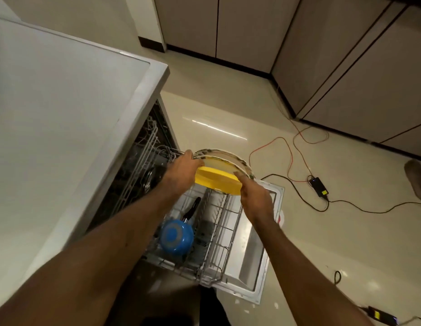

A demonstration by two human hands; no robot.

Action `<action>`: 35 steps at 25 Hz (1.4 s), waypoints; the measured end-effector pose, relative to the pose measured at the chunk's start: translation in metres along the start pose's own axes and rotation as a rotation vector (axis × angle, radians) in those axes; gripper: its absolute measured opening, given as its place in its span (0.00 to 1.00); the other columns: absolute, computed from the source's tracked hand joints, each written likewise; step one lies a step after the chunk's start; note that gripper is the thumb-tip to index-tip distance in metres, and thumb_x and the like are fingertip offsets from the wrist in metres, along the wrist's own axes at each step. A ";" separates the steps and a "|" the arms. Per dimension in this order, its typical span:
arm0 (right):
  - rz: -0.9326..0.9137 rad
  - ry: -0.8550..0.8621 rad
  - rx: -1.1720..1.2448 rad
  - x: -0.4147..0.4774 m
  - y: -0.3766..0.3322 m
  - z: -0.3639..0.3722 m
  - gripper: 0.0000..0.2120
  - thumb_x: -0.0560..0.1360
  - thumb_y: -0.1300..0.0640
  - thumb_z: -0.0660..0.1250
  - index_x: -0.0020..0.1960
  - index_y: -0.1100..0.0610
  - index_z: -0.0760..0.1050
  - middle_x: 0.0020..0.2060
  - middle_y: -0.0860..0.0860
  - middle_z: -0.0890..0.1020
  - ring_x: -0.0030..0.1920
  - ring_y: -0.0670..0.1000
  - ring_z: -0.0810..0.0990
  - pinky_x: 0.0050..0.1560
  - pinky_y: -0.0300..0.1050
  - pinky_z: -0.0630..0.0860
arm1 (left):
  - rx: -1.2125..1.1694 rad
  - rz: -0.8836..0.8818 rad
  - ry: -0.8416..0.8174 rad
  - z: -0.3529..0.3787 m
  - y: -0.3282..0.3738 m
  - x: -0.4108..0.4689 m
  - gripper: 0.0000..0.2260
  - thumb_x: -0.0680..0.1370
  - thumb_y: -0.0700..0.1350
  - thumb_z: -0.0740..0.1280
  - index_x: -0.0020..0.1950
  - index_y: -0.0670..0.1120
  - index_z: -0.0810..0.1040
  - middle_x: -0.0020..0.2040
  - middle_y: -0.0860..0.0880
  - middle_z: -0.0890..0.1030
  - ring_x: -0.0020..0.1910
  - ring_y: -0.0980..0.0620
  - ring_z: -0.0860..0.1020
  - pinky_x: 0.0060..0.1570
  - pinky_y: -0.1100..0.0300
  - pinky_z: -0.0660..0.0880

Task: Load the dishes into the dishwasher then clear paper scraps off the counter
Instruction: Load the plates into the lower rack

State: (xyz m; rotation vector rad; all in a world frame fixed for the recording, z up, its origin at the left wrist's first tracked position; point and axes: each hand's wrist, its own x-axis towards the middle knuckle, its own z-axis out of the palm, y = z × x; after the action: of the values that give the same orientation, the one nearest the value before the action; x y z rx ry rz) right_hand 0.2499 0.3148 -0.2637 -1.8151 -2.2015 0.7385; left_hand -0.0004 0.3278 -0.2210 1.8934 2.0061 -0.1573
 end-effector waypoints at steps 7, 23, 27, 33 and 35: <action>0.011 -0.053 -0.133 0.026 0.040 0.039 0.28 0.85 0.61 0.62 0.82 0.43 0.63 0.68 0.52 0.81 0.52 0.56 0.84 0.47 0.51 0.82 | -0.051 0.026 0.010 0.078 -0.007 0.048 0.22 0.81 0.36 0.64 0.71 0.55 0.75 0.65 0.45 0.71 0.54 0.45 0.78 0.53 0.53 0.80; -0.113 0.019 -0.223 0.056 0.064 0.072 0.28 0.81 0.57 0.68 0.79 0.45 0.69 0.64 0.52 0.84 0.52 0.58 0.83 0.49 0.53 0.81 | -0.136 -0.014 0.043 0.126 -0.027 0.077 0.24 0.78 0.37 0.67 0.69 0.58 0.72 0.59 0.50 0.68 0.46 0.53 0.74 0.44 0.55 0.82; -0.099 0.018 -0.208 0.053 0.058 0.076 0.29 0.80 0.57 0.70 0.79 0.46 0.69 0.65 0.52 0.83 0.55 0.58 0.83 0.53 0.55 0.82 | -0.130 -0.002 0.028 0.126 -0.030 0.081 0.23 0.77 0.36 0.67 0.67 0.57 0.72 0.56 0.52 0.65 0.45 0.54 0.74 0.42 0.55 0.82; 0.021 -0.144 -0.238 0.055 0.060 0.088 0.32 0.83 0.61 0.64 0.82 0.41 0.61 0.72 0.50 0.78 0.57 0.55 0.82 0.48 0.51 0.82 | -0.182 -0.020 -0.064 0.153 -0.035 0.096 0.23 0.80 0.35 0.65 0.71 0.54 0.73 0.66 0.47 0.70 0.49 0.52 0.73 0.51 0.54 0.81; 0.090 -0.196 -0.235 0.056 0.061 0.090 0.33 0.84 0.63 0.63 0.83 0.40 0.58 0.73 0.50 0.77 0.59 0.56 0.82 0.51 0.52 0.82 | -0.286 0.020 -0.095 0.156 -0.031 0.096 0.21 0.82 0.39 0.64 0.74 0.51 0.71 0.69 0.44 0.72 0.53 0.52 0.75 0.49 0.59 0.77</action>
State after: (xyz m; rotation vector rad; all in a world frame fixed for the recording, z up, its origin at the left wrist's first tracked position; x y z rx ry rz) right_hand 0.2492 0.3534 -0.3801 -2.0437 -2.4339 0.7299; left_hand -0.0030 0.3630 -0.4036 1.6937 1.8359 0.0428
